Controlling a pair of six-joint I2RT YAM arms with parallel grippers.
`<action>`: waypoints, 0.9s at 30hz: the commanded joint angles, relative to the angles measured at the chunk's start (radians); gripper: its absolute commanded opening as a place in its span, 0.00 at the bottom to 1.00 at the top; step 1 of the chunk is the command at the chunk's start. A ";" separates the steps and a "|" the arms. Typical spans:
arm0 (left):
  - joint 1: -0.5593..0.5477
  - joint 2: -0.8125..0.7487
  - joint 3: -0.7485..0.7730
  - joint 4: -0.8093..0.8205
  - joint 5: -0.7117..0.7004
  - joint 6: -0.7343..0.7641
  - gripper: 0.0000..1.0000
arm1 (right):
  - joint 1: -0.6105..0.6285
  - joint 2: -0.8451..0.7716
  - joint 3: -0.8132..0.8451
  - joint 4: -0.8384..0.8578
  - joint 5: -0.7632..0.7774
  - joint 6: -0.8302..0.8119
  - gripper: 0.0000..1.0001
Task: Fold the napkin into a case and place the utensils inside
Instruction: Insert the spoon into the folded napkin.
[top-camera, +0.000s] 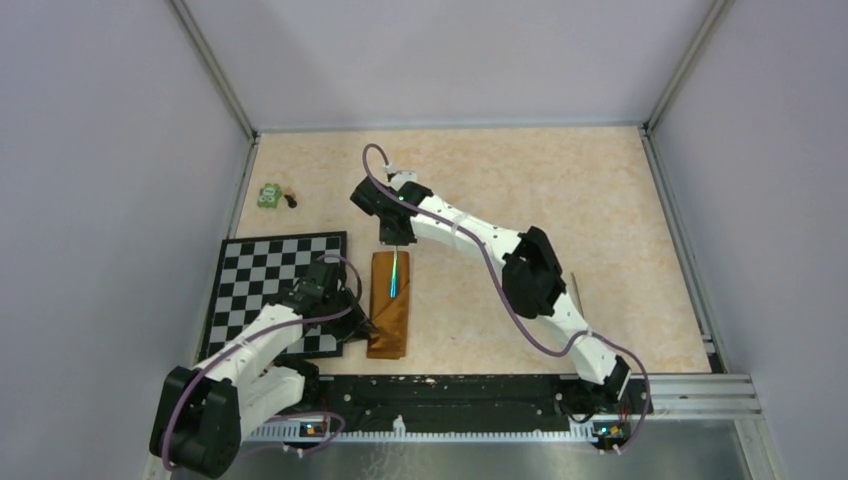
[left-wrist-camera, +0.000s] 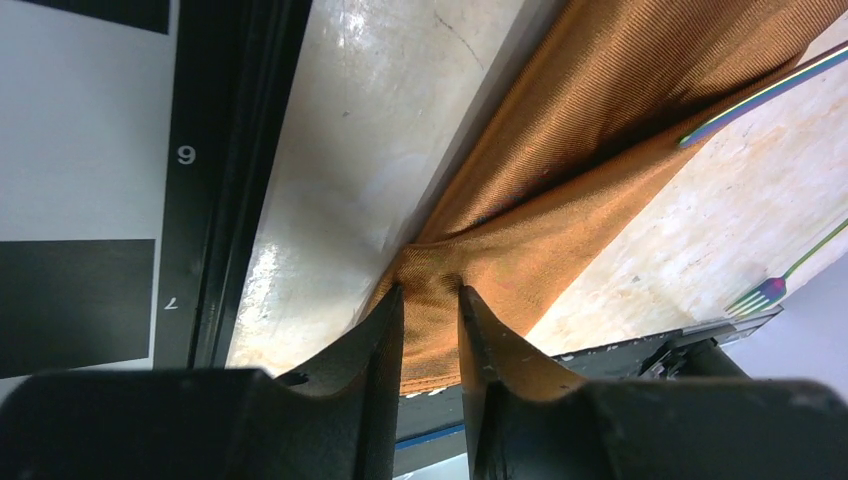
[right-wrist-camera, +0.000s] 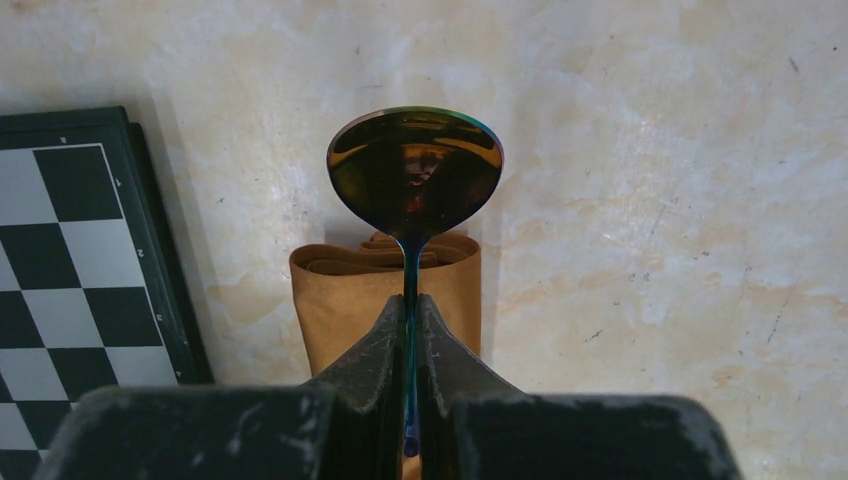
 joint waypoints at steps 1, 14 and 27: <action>-0.005 0.006 -0.021 0.054 -0.016 -0.010 0.31 | 0.029 0.021 -0.007 -0.008 0.038 0.008 0.00; -0.004 -0.006 -0.040 0.060 -0.016 -0.017 0.32 | 0.035 0.020 0.022 -0.029 0.103 -0.020 0.00; -0.004 -0.012 -0.038 0.061 -0.017 -0.017 0.34 | 0.014 0.060 0.054 0.021 0.114 -0.079 0.00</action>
